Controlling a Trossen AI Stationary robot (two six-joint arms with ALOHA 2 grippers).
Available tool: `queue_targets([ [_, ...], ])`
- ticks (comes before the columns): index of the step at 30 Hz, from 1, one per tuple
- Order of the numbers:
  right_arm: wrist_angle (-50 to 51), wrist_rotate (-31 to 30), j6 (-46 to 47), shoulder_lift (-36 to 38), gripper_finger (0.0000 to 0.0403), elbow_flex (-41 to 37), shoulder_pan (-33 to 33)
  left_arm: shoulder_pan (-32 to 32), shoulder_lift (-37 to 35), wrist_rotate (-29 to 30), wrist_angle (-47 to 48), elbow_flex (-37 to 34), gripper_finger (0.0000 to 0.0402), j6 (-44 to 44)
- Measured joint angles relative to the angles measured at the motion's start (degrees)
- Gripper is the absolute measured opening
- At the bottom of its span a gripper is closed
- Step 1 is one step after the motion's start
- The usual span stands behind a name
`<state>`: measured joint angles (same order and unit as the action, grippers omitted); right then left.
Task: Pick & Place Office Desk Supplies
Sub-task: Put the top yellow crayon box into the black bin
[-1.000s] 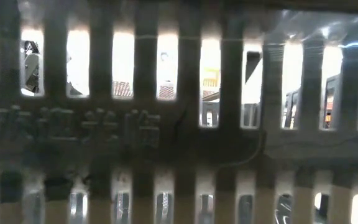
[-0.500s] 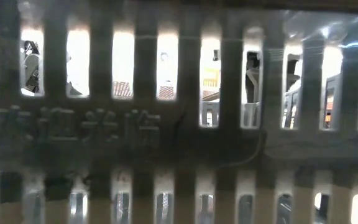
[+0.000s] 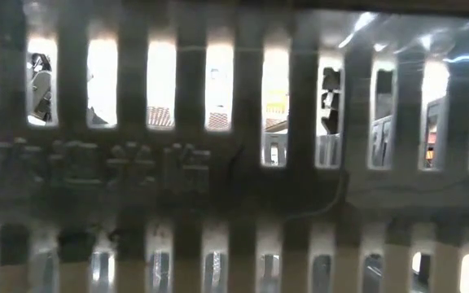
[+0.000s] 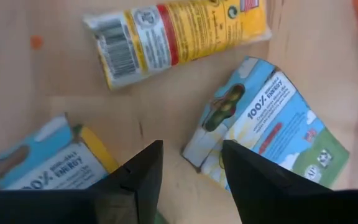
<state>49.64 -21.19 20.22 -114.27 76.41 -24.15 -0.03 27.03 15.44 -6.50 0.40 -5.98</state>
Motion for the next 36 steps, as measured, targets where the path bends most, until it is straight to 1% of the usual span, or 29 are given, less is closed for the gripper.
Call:
queue_targets([
  [5, 1.91, -7.83, 0.36, -1.81, 0.0176, -0.05, -0.93, 0.0, 0.01, 0.33, -0.02, 0.01, 0.0262, 0.0],
  [8, 2.14, -9.42, 0.49, -2.02, 0.0174, -0.05, -1.04, 0.0, 0.02, 0.7, -0.02, 0.01, 0.0262, -0.02],
  [10, 2.41, -10.47, 0.53, -2.02, 0.0162, -0.05, -1.02, 0.0, 0.01, 0.96, -0.02, 0.0, 0.0262, -0.02],
  [13, 3.03, -13.06, 1.53, -2.02, 0.0116, -0.05, -1.14, 0.0, 0.01, 1.07, -0.01, 0.01, 0.0262, -0.02],
  [16, 3.75, -13.29, 1.55, -2.02, 0.0036, -0.05, -1.17, 0.0, 0.0, 1.07, 0.0, 0.02, 0.0262, -0.04],
  [17, 3.75, -13.34, 1.31, -2.02, 0.0019, -0.05, -1.17, 0.0, 0.0, 1.07, 0.0, 0.01, 0.0262, -0.02],
  [18, 3.75, -13.5, 1.14, -2.02, 0.0013, -0.05, -1.19, 0.0, 0.02, 1.07, 0.0, 0.02, 0.0262, -0.02],
  [22, 4.44, -13.7, 1.8, -2.02, 0.0005, 0.01, -1.34, 0.0, 0.02, 1.07, 0.01, 0.01, 0.0262, -0.04],
  [27, 9.92, -16.33, 3.77, -2.02, 0.0002, 1.63, -2.5, 0.0, 0.02, 1.07, 0.15, 0.0, 0.0262, -0.04],
  [32, 21.01, -17.87, 6.75, -2.0, 0.0001, 7.36, -3.19, 0.0, 0.02, 1.07, 0.46, 0.0, 0.0262, -0.07],
  [36, 31.86, -19.48, 9.17, -2.0, 0.0001, 13.85, -3.71, 0.0, 0.0, 1.05, 0.46, 0.02, 0.0262, -0.26],
])
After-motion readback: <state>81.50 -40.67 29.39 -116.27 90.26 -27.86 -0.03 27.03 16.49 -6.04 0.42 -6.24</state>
